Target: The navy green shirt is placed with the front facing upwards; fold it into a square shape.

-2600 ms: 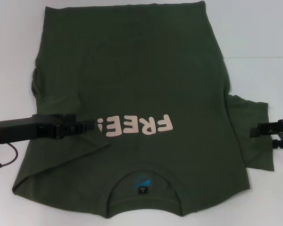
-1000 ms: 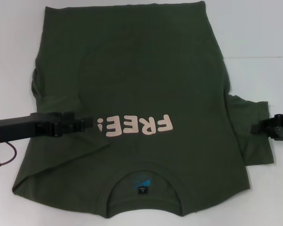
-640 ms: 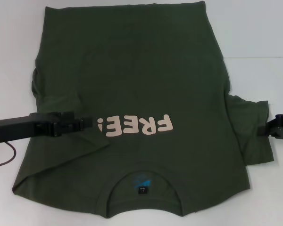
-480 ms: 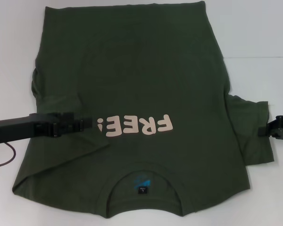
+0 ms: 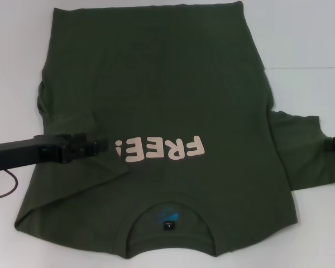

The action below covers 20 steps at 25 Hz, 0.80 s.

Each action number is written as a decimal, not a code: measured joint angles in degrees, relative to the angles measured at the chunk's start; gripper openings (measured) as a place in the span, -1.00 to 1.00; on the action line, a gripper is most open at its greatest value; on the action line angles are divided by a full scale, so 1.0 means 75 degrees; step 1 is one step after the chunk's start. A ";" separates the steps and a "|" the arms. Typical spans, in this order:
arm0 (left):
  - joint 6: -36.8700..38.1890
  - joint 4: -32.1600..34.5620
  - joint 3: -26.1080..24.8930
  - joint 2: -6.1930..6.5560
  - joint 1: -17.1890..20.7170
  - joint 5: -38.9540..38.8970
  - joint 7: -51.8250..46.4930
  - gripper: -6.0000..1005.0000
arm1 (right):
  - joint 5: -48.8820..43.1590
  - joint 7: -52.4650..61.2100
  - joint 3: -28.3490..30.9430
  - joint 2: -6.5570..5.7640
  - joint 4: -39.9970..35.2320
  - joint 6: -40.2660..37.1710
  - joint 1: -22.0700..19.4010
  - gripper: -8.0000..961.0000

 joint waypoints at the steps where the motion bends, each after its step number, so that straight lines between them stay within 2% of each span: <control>1: 0.0000 0.0000 0.0000 0.0000 0.0015 -0.0045 0.0000 0.62 | 0.0000 0.0000 0.0003 -0.0007 -0.0048 0.0006 0.0010 -0.95; 6: -0.0003 0.0015 -0.0031 0.0011 0.0111 -0.0317 -0.0003 0.62 | 0.0001 0.0077 0.0018 -0.0042 -0.0122 0.0058 0.0115 -0.95; 12: 0.0159 0.0023 -0.0575 0.0031 0.0143 -0.0437 -0.0003 0.62 | -0.0233 0.0554 0.0022 -0.0217 -0.0145 0.0165 0.0261 -0.95; 20: 0.0765 -0.0007 -0.0694 0.0239 0.0175 -0.0422 0.0042 0.62 | -0.0485 0.0723 -0.0004 -0.0424 -0.0177 -0.0005 0.0365 -0.95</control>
